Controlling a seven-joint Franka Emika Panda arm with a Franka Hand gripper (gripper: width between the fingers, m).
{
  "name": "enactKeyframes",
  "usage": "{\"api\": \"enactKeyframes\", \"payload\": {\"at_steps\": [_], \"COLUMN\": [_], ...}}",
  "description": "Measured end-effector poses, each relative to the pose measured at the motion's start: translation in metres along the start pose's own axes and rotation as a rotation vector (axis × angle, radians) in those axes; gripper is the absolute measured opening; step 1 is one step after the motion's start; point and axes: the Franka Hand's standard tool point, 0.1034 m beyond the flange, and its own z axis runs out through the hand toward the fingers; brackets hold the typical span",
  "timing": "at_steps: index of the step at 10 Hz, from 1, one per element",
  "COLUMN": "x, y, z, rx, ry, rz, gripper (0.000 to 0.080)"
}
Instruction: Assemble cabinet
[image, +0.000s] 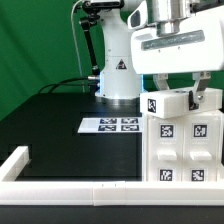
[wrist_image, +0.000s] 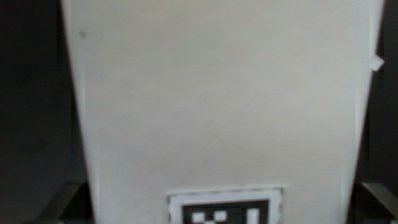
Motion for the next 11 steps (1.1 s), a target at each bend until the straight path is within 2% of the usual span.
{"api": "enactKeyframes", "payload": {"at_steps": [4, 7, 10, 11], "x": [-0.0031, -0.0023, -0.0017, -0.0015], "y": [0.0004, 0.001, 0.0012, 0.0001], "z": [-0.0002, 0.0002, -0.0004, -0.0026], "rx": [0.017, 0.019, 0.019, 0.024], "ry": [-0.025, -0.042, -0.047, -0.048], "rz": [0.428, 0.599, 0.575, 0.563], "gripper": [0.056, 0.056, 0.056, 0.0745]}}
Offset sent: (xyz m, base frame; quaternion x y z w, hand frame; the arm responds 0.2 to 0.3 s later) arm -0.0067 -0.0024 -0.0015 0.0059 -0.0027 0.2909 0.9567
